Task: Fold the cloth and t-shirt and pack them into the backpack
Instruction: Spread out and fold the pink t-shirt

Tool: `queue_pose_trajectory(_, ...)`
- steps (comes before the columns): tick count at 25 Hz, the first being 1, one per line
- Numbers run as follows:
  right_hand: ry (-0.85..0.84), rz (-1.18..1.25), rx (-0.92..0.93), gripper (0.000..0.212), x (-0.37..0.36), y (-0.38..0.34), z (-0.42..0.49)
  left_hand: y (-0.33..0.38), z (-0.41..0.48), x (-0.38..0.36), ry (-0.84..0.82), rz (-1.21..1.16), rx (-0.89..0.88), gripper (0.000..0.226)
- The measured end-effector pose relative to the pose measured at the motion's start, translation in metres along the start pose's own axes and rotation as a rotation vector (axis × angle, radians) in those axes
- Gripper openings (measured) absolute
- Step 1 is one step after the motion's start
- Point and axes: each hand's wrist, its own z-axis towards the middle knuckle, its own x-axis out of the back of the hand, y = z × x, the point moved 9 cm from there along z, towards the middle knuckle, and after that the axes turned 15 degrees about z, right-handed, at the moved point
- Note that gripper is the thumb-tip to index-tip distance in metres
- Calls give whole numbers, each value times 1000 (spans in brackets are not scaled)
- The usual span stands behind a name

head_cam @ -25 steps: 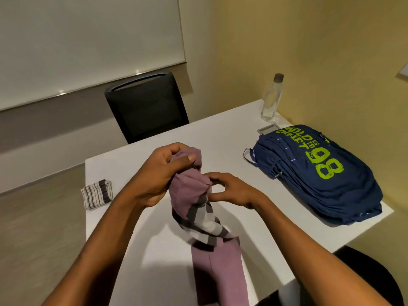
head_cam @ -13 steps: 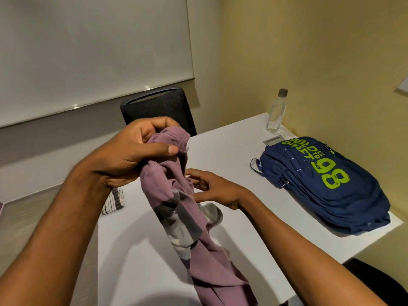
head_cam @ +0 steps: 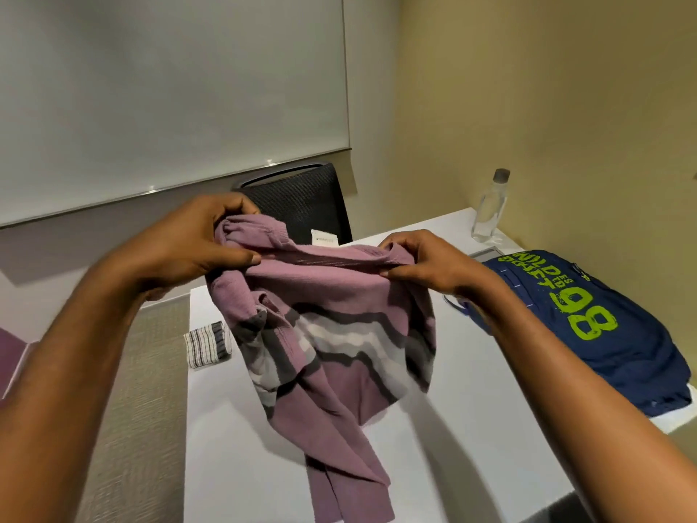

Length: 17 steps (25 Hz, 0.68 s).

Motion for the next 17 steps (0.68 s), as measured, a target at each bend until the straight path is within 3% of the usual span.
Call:
queue_pose_trajectory(3, 22, -268, -52, 21, 14, -2, 2, -34, 11, -2, 85, 355, 84, 27)
queue_pose_trajectory(6, 223, -479, -17, 21, 31, -13, 4, -68, 20, -3, 235, 528, 220, 14)
queue_pose_trajectory(11, 670, -508, 83, 22, 72, -14, -11, -73, 10, 16, 648, 449, 218, 22)
queue_pose_trajectory(15, 909, -522, 143, 21, 103, -17, -36, -54, -6, 50, 935, 334, 188, 29)
queue_pose_trajectory(17, 1001, -491, 170, 20, 113, -21, -44, -51, -10, 61, 1003, 294, 184, 27)
